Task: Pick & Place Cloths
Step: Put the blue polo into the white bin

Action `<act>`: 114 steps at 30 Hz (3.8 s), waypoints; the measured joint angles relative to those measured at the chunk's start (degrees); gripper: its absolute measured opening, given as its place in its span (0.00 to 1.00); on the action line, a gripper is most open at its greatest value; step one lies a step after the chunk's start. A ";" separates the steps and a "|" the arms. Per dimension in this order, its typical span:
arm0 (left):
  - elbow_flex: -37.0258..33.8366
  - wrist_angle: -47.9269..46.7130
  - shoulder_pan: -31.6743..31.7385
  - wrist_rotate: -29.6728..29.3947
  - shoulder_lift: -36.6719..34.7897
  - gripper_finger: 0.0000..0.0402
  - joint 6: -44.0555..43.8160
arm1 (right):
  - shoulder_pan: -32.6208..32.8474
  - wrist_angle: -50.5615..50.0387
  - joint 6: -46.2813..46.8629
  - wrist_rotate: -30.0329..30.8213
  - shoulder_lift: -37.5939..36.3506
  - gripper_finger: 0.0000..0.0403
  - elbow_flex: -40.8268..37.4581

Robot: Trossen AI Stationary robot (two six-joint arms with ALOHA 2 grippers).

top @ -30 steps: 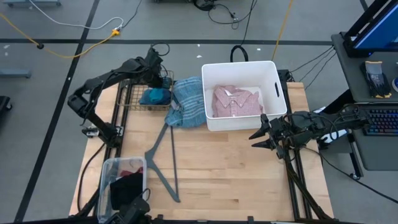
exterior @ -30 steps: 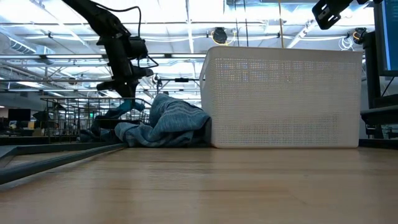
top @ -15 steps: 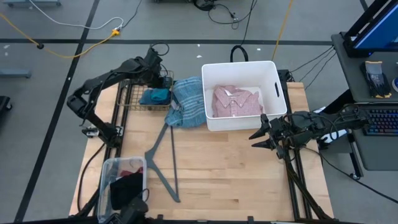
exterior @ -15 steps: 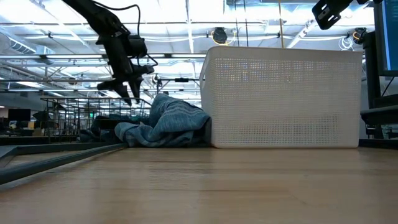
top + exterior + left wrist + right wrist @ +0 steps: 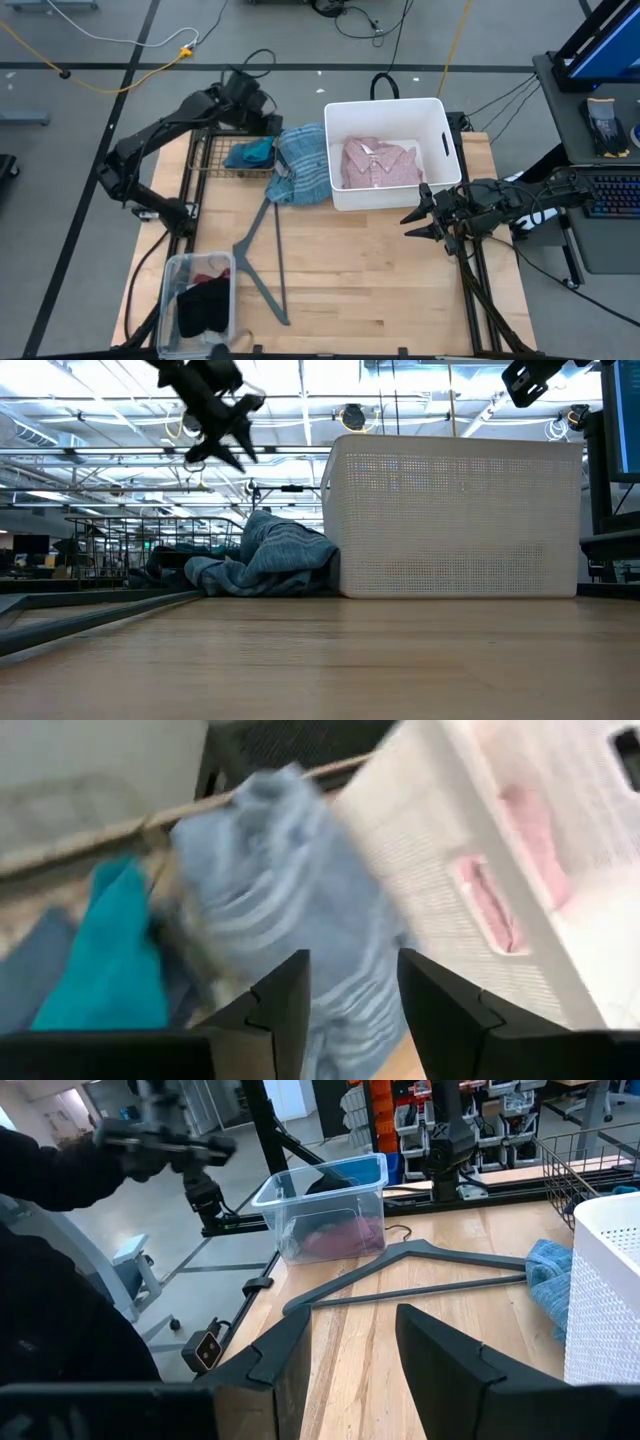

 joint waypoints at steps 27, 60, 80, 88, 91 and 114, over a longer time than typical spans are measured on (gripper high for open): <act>1.00 0.76 -25.80 -20.91 3.30 0.38 -21.56 | -0.02 -0.01 0.00 -0.20 0.01 0.35 0.00; 0.82 0.14 -25.67 -23.98 12.54 0.66 -27.41 | 0.00 -0.02 0.00 -0.24 -0.02 0.35 0.00; 0.82 3.01 -22.85 -18.53 21.98 0.79 -30.42 | -0.01 -0.07 0.00 -0.24 -0.01 0.35 0.00; 0.92 4.11 -22.41 -15.88 24.59 0.77 -29.04 | 0.00 -0.22 0.00 -0.24 -0.01 0.35 0.00; 0.80 3.81 -22.42 -15.15 25.45 0.72 -29.48 | -0.02 -0.39 0.00 -0.24 -0.02 0.35 0.00; 0.76 3.88 -22.57 -20.85 18.67 0.03 -30.61 | 0.00 -0.48 0.00 -0.24 -0.02 0.35 0.00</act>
